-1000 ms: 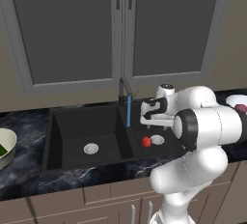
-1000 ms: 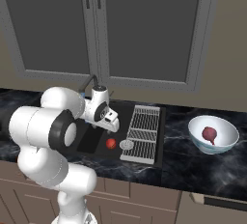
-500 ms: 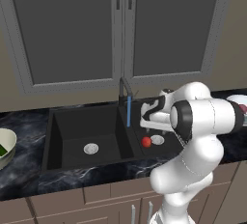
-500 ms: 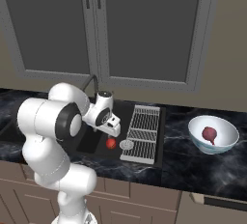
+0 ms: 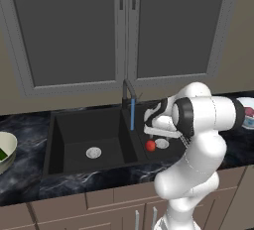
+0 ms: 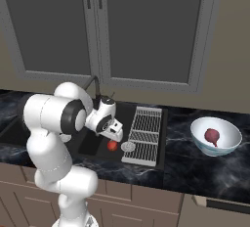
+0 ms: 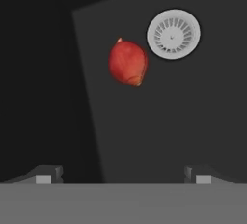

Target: Pick the onions from the sink and place them in one bowl. Place the cucumber in the other bowl. Then turn off the sink faucet.

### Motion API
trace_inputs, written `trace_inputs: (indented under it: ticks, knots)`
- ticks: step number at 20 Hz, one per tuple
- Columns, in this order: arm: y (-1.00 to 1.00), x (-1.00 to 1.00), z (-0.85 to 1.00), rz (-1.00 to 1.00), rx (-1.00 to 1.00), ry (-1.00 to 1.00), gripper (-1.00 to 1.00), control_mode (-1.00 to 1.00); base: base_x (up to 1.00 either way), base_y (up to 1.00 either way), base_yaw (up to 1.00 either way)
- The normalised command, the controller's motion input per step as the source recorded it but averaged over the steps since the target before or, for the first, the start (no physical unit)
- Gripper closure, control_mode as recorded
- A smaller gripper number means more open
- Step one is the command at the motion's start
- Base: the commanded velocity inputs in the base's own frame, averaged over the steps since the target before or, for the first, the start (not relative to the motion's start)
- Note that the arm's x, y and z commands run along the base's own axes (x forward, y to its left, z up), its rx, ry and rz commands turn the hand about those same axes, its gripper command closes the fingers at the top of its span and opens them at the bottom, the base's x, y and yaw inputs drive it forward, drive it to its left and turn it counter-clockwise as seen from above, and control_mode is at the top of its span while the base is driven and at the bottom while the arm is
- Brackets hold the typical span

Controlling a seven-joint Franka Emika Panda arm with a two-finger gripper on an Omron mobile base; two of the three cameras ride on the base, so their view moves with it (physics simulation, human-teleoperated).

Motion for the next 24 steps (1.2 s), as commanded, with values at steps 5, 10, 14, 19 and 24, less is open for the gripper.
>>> trace_inputs:
  ticks: [5, 10, 14, 19, 24]
  knots:
    - [0.0, 0.14, -0.19, 0.02, 0.0, -0.12, -1.0, -1.0, 0.0, 0.0, 0.0]
    - [0.0, 0.1, -0.2, 0.04, 0.01, -0.03, -1.0, -1.0, 0.0, 0.0, 0.0]
    - [-0.1, 0.16, -0.21, 0.03, 0.04, 0.0, -1.0, -1.0, 0.0, 0.0, 0.0]
    - [-0.12, 0.41, -0.17, 0.04, 0.06, 0.01, -1.0, -1.0, 0.0, 0.0, 0.0]
    - [0.0, 0.49, -0.23, 0.02, 0.03, 0.04, -1.0, -1.0, 0.0, 0.0, 0.0]
